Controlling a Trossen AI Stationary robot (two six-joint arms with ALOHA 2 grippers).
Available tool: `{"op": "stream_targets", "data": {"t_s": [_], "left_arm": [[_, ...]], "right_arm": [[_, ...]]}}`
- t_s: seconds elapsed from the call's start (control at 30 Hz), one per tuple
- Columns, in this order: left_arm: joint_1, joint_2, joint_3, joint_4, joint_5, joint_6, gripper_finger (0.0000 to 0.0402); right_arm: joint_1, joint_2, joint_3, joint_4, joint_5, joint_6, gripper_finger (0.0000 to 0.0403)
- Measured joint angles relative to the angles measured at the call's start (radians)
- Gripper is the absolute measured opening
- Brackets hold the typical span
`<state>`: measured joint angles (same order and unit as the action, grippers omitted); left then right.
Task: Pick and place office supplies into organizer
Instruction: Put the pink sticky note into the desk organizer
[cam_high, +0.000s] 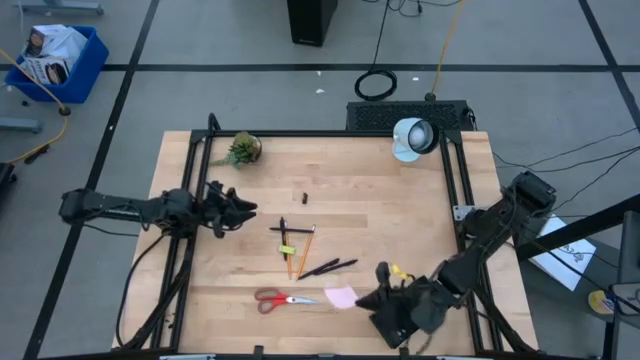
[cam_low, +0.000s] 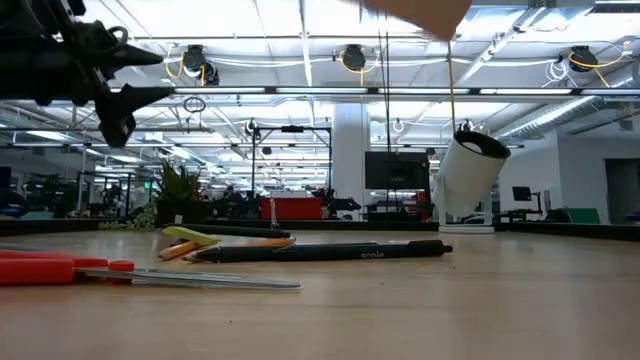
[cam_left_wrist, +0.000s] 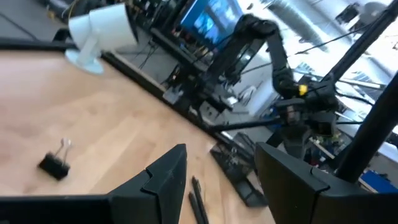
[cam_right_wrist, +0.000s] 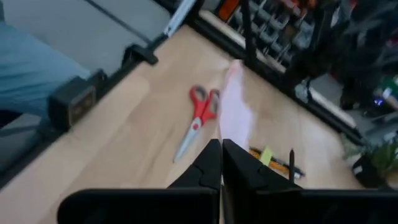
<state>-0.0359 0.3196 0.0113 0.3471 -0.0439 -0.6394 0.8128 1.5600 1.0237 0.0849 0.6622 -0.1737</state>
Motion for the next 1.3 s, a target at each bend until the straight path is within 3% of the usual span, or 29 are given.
{"op": "stream_targets", "data": {"t_s": [0.17,0.3,0.4,0.53,0.73,0.9,1.07,1.3], "left_arm": [[-0.019,0.068,0.0,-0.01,-0.039,0.02,0.0195],[-0.024,0.121,0.0,0.031,-0.096,-0.047,0.0196],[-0.039,0.162,0.0,0.104,-0.079,-0.08,0.0195],[-0.081,0.233,0.0,0.294,-0.048,-0.013,0.0195],[-0.126,0.365,0.014,0.543,-0.042,0.225,0.0195],[-0.155,0.514,0.094,0.538,-0.051,0.286,0.0195],[-0.182,0.708,0.204,0.526,-0.007,0.305,0.0195],[-0.238,0.92,0.366,0.464,-0.006,0.508,0.0196]], "right_arm": [[0.076,0.0,0.002,0.011,0.116,-0.023,0.0],[0.128,0.0,0.027,0.021,0.226,-0.022,0.0],[0.16,0.0,0.042,0.024,0.303,0.047,0.0],[0.171,0.0,0.043,0.021,0.41,0.176,0.0],[0.121,0.0,0.043,0.03,0.402,0.26,0.0],[0.091,0.0,0.027,0.042,0.277,0.217,0.0],[0.077,0.0,-0.009,0.068,0.272,0.212,0.0],[0.074,0.0,-0.049,0.067,0.276,0.215,0.0]]}}
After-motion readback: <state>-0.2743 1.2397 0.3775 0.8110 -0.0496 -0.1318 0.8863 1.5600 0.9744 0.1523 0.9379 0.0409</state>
